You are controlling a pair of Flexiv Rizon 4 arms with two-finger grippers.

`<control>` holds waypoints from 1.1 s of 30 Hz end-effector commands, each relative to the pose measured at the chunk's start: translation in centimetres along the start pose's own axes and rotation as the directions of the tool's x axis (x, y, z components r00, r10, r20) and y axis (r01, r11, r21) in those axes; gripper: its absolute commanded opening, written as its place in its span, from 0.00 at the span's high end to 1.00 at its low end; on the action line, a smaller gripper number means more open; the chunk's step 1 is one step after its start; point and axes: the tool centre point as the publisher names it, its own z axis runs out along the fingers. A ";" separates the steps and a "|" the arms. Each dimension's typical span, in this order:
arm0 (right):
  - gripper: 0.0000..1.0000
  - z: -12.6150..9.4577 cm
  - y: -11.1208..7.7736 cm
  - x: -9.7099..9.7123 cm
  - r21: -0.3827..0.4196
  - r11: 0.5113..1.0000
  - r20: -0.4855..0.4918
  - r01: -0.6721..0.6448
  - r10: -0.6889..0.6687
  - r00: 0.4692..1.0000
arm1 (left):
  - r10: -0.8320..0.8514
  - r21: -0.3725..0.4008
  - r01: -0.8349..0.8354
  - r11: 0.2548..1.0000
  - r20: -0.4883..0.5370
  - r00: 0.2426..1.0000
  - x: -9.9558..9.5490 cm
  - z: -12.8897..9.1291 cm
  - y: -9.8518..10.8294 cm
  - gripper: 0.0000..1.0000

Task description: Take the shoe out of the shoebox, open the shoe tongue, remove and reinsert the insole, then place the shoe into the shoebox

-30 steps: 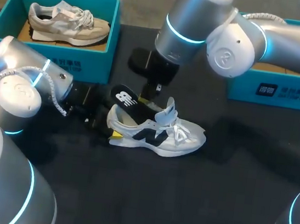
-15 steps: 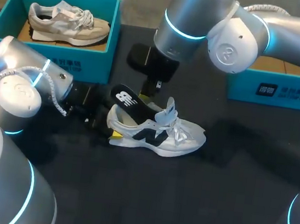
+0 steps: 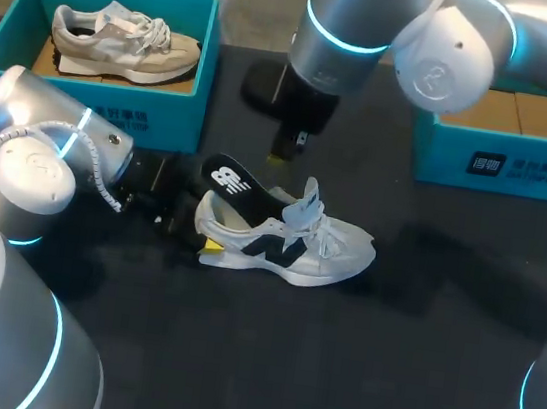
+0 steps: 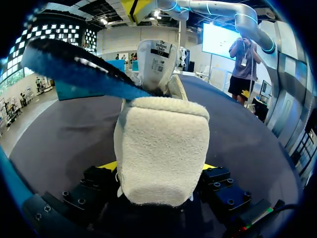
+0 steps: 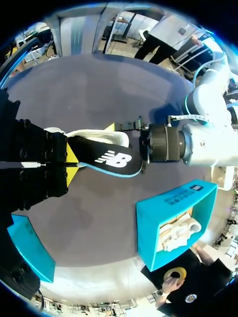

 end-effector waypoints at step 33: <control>0.42 0.1 -0.3 0.9 -0.094 0.996 -0.023 0.005 -0.008 1.000 | 0.000 -0.004 0.000 1.000 -0.001 1.000 0.0 0.5 0.4 1.00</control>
